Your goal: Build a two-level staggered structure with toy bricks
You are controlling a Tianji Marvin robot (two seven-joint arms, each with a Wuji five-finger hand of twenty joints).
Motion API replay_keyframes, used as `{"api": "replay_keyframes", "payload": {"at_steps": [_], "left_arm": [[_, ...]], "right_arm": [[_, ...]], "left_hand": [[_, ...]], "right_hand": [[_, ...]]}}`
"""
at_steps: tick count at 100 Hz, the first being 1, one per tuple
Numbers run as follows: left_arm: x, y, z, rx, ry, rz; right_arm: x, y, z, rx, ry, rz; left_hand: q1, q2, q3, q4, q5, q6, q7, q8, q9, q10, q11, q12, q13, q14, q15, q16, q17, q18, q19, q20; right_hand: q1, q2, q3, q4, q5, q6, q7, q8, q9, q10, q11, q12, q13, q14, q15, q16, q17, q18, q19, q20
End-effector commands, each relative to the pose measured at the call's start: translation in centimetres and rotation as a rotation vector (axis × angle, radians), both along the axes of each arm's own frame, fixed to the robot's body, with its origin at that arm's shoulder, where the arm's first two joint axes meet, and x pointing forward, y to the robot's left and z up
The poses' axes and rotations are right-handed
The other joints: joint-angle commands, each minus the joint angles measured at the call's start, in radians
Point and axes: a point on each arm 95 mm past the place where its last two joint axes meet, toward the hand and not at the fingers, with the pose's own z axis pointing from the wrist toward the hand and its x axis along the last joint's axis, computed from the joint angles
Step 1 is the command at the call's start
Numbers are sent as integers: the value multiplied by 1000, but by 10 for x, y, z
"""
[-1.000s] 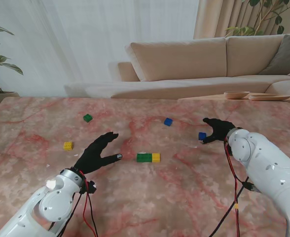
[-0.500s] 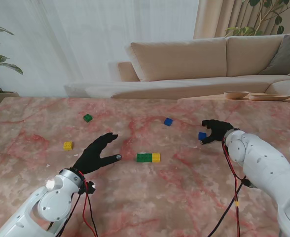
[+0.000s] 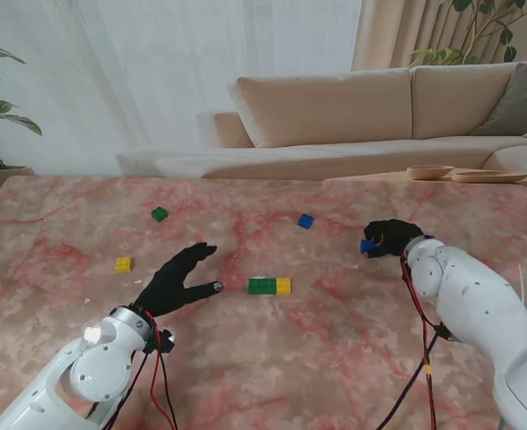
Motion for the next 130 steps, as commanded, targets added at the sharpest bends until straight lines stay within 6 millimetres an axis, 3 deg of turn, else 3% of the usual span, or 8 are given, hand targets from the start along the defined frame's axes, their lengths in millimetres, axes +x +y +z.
{"api": "replay_keyframes", "payload": {"at_steps": [1, 12, 20, 37, 45, 58, 90, 130], "left_arm": [[-1, -1, -2, 1, 4, -2], [-1, -2, -2, -1, 1, -2], [-1, -2, -2, -2, -1, -1], [-1, -1, -2, -4, -3, 1], [-1, 0, -2, -5, -4, 1], [-1, 1, -2, -3, -4, -1], [-2, 2, -2, -5, -5, -1], [-5, 2, -3, -14, -10, -1]], "right_arm": [[-13, -3, -19, -8, 51, -2], [-15, -2, -21, -8, 37, 8], [-17, 0, -23, -5, 28, 12], [-23, 4, -31, 4, 18, 21], [-26, 7, -33, 14, 2, 22], [-32, 16, -29, 36, -36, 13], [-59, 50, -4, 64, -98, 46], [-95, 101, 5, 97, -112, 119]], "left_hand": [[-8, 26, 15, 27, 21, -11, 6, 15, -12, -18, 8, 3, -19, -55, -34, -13, -2, -60, -36, -12], [-8, 26, 17, 27, 21, -10, 5, 15, -12, -18, 8, 3, -19, -55, -34, -13, -3, -58, -38, -11], [-11, 28, 17, 27, 20, -11, 4, 15, -12, -17, 8, 3, -19, -55, -34, -13, -3, -59, -40, -11], [-12, 29, 20, 28, 21, -10, 4, 16, -12, -17, 9, 3, -19, -55, -34, -13, -4, -58, -46, -10], [-13, 28, 20, 28, 23, -8, 4, 16, -12, -15, 9, 4, -19, -53, -35, -14, -4, -58, -48, -10], [-13, 30, 23, 28, 24, -10, 4, 17, -11, -17, 11, 4, -17, -54, -35, -13, -4, -57, -51, -8], [-16, 31, 26, 29, 25, -10, 3, 18, -11, -16, 12, 5, -16, -52, -35, -13, -3, -56, -56, -4], [-18, 33, 30, 30, 26, -9, 1, 19, -11, -17, 13, 5, -16, -52, -37, -13, -4, -56, -64, 0]], "right_hand": [[20, -29, 62, -32, 23, -26, 34, -22, 70, 9, -22, -13, 54, -12, 1, 8, 9, -5, 43, 28], [22, -42, 116, -32, 45, -33, 53, -48, 103, 8, -26, -10, 81, -15, 8, 15, 25, -2, 53, 33], [37, -44, 101, -74, 59, -44, 72, -80, 123, 6, -27, 5, 97, -15, 12, 21, 33, 0, 57, 34], [45, -43, 87, -104, 86, -53, 93, -138, 170, 11, -40, 42, 126, -15, 16, 27, 48, 4, 64, 34], [53, -51, 106, -133, 98, -67, 130, -171, 200, 13, -50, 76, 146, -14, 25, 33, 60, 7, 79, 35], [58, -63, 140, -143, 116, -75, 155, -195, 232, 20, -58, 89, 166, -9, 33, 38, 72, 10, 94, 36], [37, -67, 185, -160, 154, -75, 164, -238, 284, 37, -92, 91, 202, 7, 25, 36, 99, 26, 106, 28], [31, -69, 196, -167, 177, -77, 172, -254, 315, 47, -110, 106, 215, 18, 25, 45, 104, 39, 104, 17]]}}
